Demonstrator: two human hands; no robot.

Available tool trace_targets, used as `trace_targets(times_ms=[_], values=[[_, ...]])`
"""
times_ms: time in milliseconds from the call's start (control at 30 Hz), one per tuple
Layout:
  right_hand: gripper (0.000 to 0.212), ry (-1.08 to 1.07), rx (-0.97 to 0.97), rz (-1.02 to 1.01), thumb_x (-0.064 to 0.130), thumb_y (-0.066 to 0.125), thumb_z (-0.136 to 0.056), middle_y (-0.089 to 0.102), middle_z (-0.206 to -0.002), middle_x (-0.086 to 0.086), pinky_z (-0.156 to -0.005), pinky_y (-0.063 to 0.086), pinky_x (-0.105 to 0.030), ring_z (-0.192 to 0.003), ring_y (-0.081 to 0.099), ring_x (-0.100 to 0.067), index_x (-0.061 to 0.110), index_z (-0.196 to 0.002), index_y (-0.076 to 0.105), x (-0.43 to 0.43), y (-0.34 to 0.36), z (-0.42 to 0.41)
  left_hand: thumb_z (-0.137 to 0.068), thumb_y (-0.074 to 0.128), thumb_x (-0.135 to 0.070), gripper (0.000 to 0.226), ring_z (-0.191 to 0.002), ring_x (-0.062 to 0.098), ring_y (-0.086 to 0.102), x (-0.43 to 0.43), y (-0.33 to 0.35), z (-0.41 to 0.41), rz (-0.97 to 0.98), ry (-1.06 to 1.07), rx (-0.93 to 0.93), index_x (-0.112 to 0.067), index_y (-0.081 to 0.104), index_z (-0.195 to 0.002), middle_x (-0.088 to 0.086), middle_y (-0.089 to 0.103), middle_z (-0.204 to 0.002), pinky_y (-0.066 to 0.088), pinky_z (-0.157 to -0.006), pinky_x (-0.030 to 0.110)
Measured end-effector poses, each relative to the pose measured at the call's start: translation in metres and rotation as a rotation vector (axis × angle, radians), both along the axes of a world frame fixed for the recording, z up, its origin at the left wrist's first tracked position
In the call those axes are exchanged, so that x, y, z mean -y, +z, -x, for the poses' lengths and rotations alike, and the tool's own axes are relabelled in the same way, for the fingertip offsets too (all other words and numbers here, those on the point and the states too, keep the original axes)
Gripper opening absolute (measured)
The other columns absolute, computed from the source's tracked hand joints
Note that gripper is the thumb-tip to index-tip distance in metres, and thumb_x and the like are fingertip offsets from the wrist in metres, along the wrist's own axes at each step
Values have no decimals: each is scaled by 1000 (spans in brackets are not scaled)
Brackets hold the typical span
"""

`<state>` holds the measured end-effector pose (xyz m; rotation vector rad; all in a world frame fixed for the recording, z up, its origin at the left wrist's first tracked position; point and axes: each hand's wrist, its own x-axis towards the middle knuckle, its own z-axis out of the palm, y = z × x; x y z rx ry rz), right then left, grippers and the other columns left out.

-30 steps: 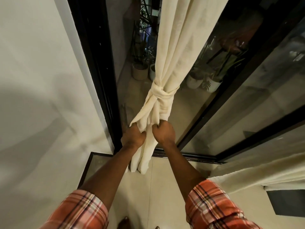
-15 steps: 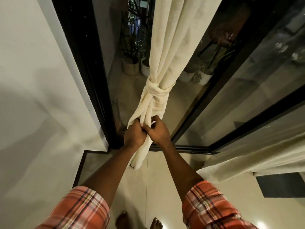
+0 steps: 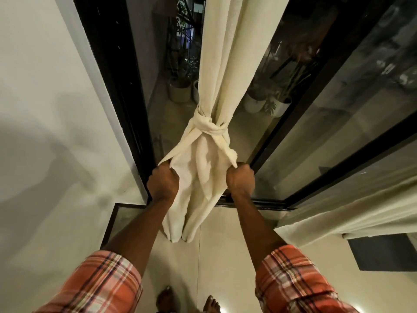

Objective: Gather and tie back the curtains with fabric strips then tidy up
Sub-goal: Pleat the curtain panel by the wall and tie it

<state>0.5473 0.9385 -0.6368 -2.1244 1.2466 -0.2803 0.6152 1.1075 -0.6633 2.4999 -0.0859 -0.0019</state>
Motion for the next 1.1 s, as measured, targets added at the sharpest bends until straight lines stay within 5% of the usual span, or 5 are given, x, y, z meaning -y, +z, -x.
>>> trace_targets(times_ms=[133, 333, 567, 833, 1100], values=[[26, -22, 56, -38, 13, 49, -90, 68, -100, -13, -79, 56, -43, -93, 65, -34, 6, -106, 67, 11, -1, 6, -91, 48, -14, 29, -101, 41, 61, 2, -1, 11, 16, 10, 18, -9, 62, -116, 18, 66, -107, 50, -79, 48], [27, 288, 92, -256, 5, 48, -86, 68, -98, -13, -81, 54, -42, -92, 63, -32, 4, -107, 66, 3, -13, 17, -89, 52, -25, 22, -95, 42, 60, 10, -8, 28, 3, -13, -90, -12, 58, -105, 16, 63, -105, 50, -76, 45], [19, 421, 98, -295, -1, 55, -79, 62, -79, -3, -67, 44, -29, -78, 59, -25, 8, -93, 65, -8, -21, 22, -80, 56, -51, 56, -106, 39, 59, 19, -12, 36, 46, 14, -375, -15, 48, -122, 11, 62, -116, 46, -90, 46], [27, 339, 33, -197, 1, 47, -77, 67, -89, -11, -62, 43, -28, -81, 63, -31, 8, -98, 64, -7, -21, 27, -80, 68, -21, 87, -109, 36, 59, 32, -10, 52, 211, -85, -333, -24, 12, -146, 9, 60, -125, 47, -88, 44], [27, 375, 27, -237, 5, 52, -86, 67, -101, -16, -74, 56, -53, -90, 65, -36, 3, -111, 62, -18, -22, 32, -82, 71, -22, 79, -103, 35, 63, 61, 4, 42, 365, -41, -223, -18, 21, -143, 12, 63, -120, 49, -85, 42]])
